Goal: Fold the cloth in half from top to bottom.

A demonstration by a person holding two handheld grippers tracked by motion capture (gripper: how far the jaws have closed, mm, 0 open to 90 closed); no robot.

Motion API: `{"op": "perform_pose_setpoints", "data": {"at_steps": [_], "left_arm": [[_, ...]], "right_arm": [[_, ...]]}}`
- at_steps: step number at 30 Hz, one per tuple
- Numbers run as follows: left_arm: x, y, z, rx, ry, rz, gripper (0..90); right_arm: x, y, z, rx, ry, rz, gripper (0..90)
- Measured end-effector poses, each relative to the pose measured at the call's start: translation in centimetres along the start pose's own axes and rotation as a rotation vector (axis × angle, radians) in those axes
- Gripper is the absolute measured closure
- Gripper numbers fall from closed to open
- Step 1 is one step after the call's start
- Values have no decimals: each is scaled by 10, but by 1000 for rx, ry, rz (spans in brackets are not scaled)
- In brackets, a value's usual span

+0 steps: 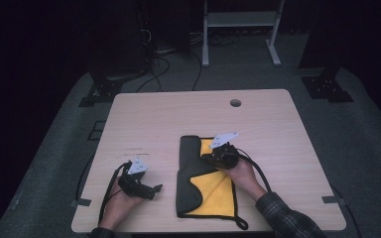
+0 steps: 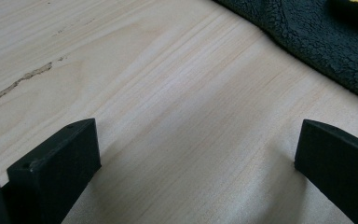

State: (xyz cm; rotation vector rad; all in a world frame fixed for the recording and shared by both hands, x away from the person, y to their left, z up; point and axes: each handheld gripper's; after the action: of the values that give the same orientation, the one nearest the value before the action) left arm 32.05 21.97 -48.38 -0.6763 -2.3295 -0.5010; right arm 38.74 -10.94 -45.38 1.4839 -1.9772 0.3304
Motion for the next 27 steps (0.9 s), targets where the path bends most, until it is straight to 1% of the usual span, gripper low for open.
{"op": "perform_pose_setpoints", "data": {"at_steps": [3,4,5,9,11,16,21,27], "left_arm": [[0,0,0,0,0,0,0],[0,0,0,-2,0,-1,0],[0,0,0,-2,0,-1,0],[0,0,0,-2,0,-1,0],[0,0,0,-2,0,-1,0],[0,0,0,0,0,0,0],[0,0,0,0,0,0,0],[0,0,0,0,-1,0,0]], "right_arm": [[11,-9,-3,-21,-33,18,853],[14,-13,-4,-34,-51,21,853],[17,-15,-4,-42,-57,21,853],[27,-27,-6,-64,-85,53,854],[33,-35,-6,-83,-111,69,854],[39,-49,-3,-121,-134,97,854],[44,-64,2,-153,-144,130,853],[45,-81,13,-200,-135,165,853]]}}
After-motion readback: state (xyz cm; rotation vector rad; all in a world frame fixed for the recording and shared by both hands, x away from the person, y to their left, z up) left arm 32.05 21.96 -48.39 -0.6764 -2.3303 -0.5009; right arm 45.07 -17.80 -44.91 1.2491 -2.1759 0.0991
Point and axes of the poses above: each handheld gripper's, and its own axes: x roughly backward along the jaws, z roughly out of its underside, y roughly to its left, and after that the axes turned 13 degrees about -z, right-handed
